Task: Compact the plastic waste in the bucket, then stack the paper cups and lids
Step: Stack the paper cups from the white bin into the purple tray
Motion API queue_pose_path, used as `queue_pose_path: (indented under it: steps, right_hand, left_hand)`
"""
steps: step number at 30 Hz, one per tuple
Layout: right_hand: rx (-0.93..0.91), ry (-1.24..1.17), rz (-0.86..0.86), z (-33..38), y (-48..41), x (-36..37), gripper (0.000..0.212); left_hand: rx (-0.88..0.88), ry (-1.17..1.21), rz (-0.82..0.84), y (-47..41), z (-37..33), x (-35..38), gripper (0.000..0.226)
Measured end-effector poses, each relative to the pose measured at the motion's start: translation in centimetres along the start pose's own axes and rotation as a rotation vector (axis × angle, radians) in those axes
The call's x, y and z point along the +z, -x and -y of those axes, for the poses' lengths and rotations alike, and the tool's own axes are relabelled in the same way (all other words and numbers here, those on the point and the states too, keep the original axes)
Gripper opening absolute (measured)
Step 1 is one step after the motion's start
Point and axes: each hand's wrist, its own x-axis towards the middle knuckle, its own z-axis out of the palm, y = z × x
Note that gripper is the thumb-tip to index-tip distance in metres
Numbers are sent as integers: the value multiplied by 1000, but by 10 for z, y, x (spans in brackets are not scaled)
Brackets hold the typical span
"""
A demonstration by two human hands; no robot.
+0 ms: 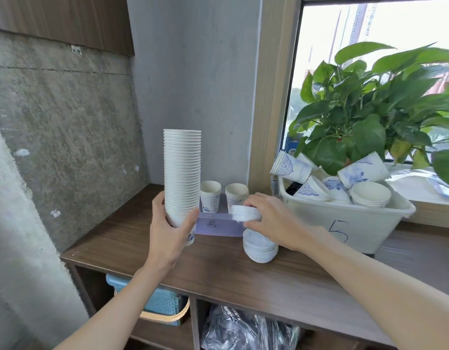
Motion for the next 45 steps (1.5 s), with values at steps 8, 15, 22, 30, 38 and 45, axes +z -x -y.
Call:
queue_pose_path:
  steps: [8, 15, 22, 30, 38, 45]
  right_hand:
    - [36, 137, 154, -13, 13, 6, 16]
    - [90, 117, 225, -18, 8, 3, 22]
    - [75, -57, 123, -5, -29, 4, 25]
    - [38, -124, 24, 3, -99, 33, 37]
    - [122, 136, 129, -19, -138, 75, 53]
    - [181, 272, 205, -36, -162, 95, 66]
  left_hand:
    - [25, 10, 13, -20, -24, 3, 58]
    - [24, -2, 22, -48, -37, 1, 58]
    - [-5, -19, 2, -83, -34, 5, 65]
    - [-93, -55, 68, -124, -4, 8, 67]
    - [-115, -233, 123, -151, 31, 9, 74]
    - [-135, -280, 169, -167, 48, 24, 79]
